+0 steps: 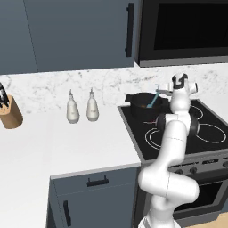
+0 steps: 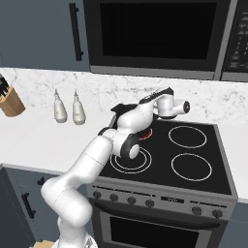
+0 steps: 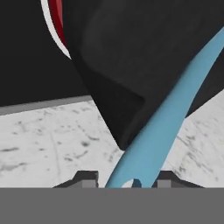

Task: Put the mushroom and bell pepper in the pot. Retrieve the spatula and lightly stir the vegetables in the pot.

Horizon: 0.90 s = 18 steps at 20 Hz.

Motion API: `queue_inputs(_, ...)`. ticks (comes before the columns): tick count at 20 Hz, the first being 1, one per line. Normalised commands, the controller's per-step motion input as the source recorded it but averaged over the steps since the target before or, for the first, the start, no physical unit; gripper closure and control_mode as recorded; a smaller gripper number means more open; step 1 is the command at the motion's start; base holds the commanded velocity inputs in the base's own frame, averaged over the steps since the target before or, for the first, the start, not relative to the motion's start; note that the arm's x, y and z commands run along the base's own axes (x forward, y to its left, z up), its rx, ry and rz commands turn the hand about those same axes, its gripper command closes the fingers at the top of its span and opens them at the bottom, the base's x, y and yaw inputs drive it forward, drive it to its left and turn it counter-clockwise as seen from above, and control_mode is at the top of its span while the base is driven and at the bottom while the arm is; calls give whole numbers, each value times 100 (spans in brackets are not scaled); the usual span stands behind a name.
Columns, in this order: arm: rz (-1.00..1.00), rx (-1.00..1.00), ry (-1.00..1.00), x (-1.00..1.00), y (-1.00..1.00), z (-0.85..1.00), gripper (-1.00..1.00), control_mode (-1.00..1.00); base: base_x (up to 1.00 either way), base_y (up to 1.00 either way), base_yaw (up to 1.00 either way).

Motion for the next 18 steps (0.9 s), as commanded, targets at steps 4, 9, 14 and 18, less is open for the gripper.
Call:
queue_inputs(4, 0, 0, 6, 0, 2, -36, 100, -100, 0, 0, 0)
queue_inputs(9, 0, 1, -3, 0, 15, -8, 100, -100, 0, 0, 0)
queue_inputs(14, 0, 4, -13, 0, 2, 0, 100, -100, 0, 0, 0)
queue_inputs(18, 0, 4, -20, 0, 4, 0, 100, -100, 0, 0, 0)
